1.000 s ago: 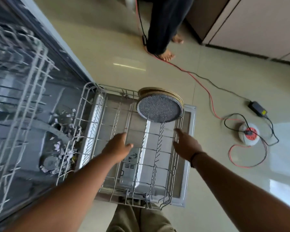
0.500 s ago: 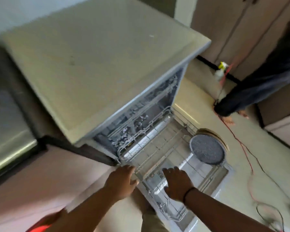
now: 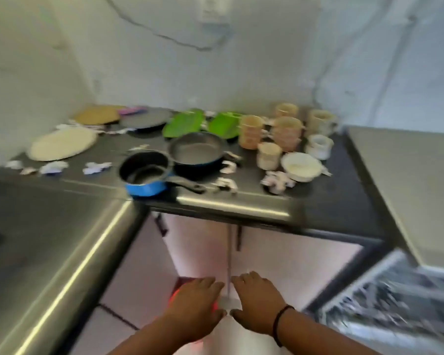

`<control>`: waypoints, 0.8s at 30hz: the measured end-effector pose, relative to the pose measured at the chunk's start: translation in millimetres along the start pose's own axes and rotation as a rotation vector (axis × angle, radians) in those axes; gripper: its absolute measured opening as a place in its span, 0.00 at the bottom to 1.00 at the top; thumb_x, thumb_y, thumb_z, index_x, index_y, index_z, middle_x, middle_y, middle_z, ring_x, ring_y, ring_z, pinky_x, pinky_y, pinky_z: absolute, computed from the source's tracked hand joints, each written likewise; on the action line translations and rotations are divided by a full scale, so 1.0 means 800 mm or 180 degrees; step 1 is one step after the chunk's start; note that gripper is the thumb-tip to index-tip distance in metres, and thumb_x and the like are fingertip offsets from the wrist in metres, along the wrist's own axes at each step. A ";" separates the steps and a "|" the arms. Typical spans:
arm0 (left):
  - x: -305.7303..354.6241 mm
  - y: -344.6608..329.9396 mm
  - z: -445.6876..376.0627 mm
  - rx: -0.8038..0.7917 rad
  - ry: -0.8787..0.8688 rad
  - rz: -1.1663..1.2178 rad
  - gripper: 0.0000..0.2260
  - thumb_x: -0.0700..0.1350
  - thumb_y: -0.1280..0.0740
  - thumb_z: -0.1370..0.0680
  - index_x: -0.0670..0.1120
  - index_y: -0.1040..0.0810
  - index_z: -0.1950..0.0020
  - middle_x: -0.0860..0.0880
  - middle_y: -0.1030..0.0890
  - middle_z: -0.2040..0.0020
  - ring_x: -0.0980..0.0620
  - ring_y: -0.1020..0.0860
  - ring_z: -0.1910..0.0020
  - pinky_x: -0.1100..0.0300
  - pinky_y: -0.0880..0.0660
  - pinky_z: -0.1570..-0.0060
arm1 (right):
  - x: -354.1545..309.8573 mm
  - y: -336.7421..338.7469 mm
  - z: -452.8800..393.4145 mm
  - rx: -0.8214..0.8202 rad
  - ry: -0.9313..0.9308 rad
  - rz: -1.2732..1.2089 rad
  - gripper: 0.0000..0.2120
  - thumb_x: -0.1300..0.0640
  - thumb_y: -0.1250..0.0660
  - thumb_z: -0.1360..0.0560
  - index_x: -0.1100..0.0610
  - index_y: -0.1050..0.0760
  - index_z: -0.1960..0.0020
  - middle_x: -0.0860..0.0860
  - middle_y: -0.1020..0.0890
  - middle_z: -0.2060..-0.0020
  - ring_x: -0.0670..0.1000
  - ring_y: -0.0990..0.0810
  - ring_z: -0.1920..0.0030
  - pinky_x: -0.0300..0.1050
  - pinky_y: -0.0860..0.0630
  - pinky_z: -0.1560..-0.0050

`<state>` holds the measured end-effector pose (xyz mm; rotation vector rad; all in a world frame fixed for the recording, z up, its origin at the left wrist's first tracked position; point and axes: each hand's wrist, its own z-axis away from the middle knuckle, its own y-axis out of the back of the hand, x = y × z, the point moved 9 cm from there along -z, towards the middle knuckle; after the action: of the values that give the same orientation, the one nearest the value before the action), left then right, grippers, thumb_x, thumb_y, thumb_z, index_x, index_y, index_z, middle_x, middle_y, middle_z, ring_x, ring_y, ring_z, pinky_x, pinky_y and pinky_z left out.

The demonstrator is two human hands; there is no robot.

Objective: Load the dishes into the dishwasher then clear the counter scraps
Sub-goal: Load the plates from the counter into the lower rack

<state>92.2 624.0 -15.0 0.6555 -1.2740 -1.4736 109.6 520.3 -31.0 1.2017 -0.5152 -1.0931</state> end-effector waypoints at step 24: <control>-0.405 0.272 0.105 0.1763 0.2603 0.0546 0.25 0.61 0.40 0.22 0.55 0.37 0.26 0.56 0.35 0.27 0.55 0.36 0.29 0.59 0.38 0.31 | -0.342 0.335 -0.323 0.0090 0.1804 -0.0858 0.32 0.41 0.33 0.28 0.49 0.37 0.28 0.50 0.29 0.32 0.50 0.29 0.35 0.44 0.32 0.38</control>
<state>195.3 975.6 143.3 1.3088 -1.0226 -0.5656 307.4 875.8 187.6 1.5615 0.0706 -0.9096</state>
